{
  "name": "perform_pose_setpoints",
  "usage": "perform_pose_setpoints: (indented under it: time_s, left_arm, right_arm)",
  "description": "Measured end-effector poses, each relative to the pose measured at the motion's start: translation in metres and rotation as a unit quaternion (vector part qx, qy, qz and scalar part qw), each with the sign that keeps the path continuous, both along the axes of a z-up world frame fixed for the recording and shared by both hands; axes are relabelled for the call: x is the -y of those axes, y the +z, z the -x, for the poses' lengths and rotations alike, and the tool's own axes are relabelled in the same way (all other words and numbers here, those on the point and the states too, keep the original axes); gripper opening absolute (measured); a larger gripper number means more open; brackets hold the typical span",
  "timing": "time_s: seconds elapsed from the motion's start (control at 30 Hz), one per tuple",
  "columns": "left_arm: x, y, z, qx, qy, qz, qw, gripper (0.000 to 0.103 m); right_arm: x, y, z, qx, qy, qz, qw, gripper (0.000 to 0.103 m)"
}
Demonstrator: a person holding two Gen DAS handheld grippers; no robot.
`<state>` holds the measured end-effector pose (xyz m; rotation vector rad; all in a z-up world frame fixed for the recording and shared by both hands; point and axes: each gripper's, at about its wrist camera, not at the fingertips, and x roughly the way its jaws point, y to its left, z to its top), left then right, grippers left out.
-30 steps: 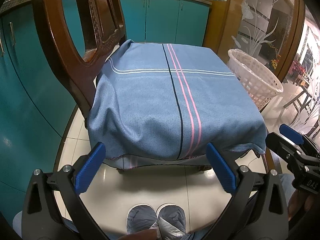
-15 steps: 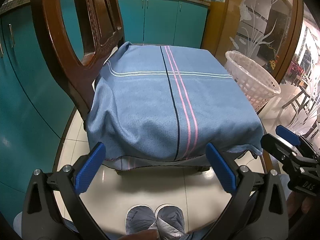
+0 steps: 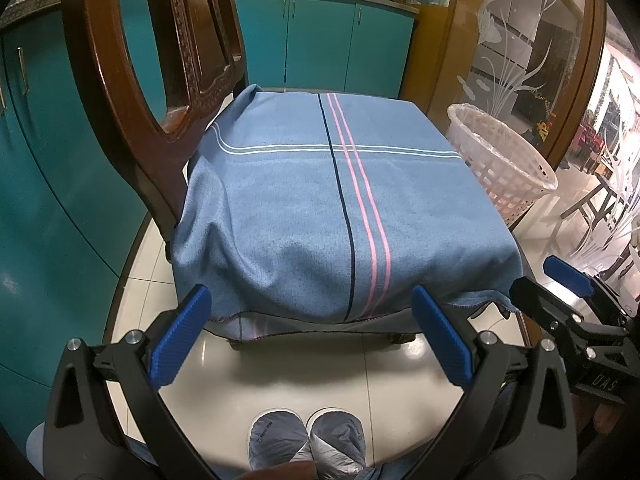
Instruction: Collect trash
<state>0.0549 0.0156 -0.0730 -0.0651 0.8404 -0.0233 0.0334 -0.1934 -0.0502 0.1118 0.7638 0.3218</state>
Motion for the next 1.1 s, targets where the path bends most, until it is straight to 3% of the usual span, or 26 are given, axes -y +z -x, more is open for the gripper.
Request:
perform_pose_setpoints:
  time_s: [0.87,1.1]
  left_arm:
    - [0.002,-0.001,0.003,0.005,-0.009,0.0,0.9999,0.1]
    - [-0.001,-0.009,-0.001,-0.006,0.002,-0.006,1.0,0.1]
  right_arm:
    - [-0.005,-0.005,0.002,-0.007,0.008,0.0,1.0,0.092]
    - [-0.016,-0.039,0.002,-0.047,0.016,-0.009,0.999,0.092]
